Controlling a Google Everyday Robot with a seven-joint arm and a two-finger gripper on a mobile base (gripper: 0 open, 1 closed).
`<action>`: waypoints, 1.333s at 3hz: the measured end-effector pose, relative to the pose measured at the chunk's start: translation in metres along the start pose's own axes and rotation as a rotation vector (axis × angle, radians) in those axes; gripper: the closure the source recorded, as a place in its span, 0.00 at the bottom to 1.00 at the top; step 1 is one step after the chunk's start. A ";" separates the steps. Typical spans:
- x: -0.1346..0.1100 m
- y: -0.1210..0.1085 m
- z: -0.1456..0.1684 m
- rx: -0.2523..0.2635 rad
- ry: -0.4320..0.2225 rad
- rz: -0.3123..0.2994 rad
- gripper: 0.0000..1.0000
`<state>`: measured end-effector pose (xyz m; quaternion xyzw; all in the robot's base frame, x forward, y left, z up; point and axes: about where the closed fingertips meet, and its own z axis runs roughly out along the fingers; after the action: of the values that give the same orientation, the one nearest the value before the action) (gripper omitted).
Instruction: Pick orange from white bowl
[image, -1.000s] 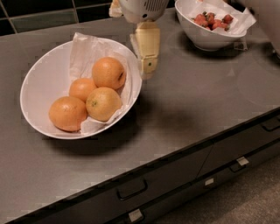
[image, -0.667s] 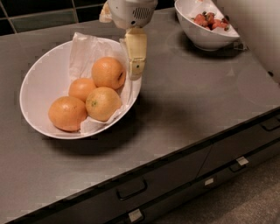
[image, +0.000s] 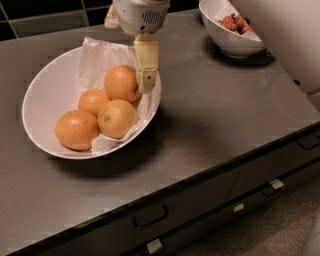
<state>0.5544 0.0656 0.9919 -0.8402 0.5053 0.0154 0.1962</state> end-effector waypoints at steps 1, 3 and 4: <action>-0.009 0.004 0.005 -0.025 -0.016 -0.009 0.08; -0.010 0.006 0.019 -0.064 -0.047 -0.004 0.22; -0.008 0.001 0.029 -0.085 -0.064 -0.008 0.26</action>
Offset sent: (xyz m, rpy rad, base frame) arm -0.0181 0.0064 -0.0205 -0.0217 0.1046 0.0389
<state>0.5542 0.0818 0.9662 -0.8489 0.4941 0.0631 0.1766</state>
